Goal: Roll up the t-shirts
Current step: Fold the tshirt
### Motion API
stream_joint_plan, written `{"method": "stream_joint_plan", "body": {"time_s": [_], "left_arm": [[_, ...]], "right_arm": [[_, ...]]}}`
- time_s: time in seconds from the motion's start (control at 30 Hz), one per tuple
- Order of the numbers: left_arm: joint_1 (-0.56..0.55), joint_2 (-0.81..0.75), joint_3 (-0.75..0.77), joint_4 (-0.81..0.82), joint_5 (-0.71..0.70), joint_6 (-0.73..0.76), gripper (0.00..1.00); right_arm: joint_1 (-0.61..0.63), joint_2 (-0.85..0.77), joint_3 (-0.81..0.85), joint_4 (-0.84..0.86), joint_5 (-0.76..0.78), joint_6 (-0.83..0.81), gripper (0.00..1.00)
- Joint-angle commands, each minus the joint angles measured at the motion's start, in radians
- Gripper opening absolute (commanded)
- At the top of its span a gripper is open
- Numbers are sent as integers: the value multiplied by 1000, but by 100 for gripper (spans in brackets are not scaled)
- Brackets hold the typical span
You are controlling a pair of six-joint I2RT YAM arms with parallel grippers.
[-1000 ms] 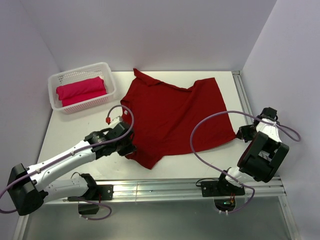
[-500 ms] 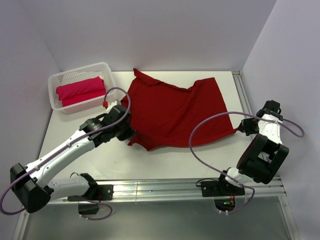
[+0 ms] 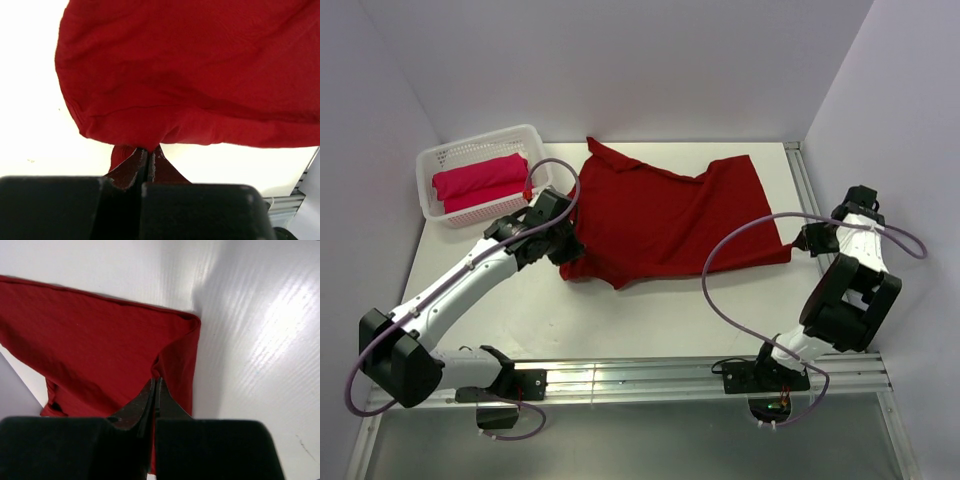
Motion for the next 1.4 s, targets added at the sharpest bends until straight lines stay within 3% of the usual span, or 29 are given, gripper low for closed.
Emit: {"method": "stream_joint_plan", "body": {"time_s": [0.0, 0.63, 1.37], "left_arm": [[25, 18, 59, 17, 29, 49, 0], [116, 143, 125, 39, 60, 91, 0], [203, 333, 208, 105, 87, 134, 0]], "right_arm": [[24, 36, 71, 10, 16, 32, 0], [125, 268, 264, 5, 44, 80, 0], [147, 448, 382, 11, 78, 111, 0]]}}
